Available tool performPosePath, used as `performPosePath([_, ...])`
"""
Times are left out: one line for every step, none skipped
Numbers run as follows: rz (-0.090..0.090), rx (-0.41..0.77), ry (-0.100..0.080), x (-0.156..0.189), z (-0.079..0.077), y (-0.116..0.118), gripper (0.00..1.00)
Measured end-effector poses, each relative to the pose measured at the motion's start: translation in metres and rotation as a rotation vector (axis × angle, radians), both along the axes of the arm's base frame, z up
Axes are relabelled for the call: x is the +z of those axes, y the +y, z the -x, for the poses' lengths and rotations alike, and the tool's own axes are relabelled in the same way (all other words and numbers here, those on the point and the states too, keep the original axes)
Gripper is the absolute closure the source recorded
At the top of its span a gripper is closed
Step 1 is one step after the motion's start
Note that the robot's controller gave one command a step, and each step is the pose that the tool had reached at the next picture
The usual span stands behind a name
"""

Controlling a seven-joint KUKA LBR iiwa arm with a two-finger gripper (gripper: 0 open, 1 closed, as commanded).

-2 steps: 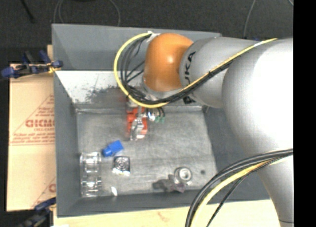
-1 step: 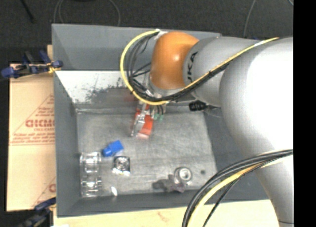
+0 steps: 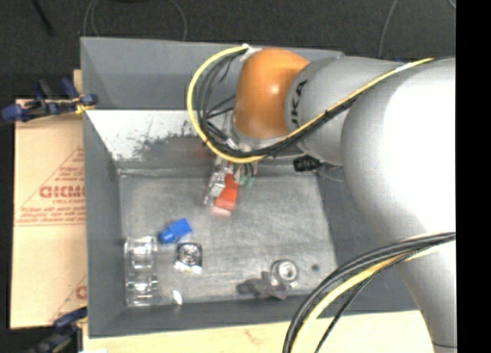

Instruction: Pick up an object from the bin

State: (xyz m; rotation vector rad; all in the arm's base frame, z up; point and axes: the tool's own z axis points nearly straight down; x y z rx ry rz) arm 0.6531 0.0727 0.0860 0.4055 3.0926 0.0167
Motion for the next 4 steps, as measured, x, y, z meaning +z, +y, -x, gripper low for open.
performPosePath([0.006,0.017,0.012,0.134,0.043,0.005,1.0])
performPosePath([0.006,-0.117,0.028,0.035,0.046,0.007,1.0])
performPosePath([0.006,-0.116,0.021,0.039,0.044,0.007,0.0])
performPosePath([0.005,-0.115,0.008,-0.011,0.107,0.058,0.0])
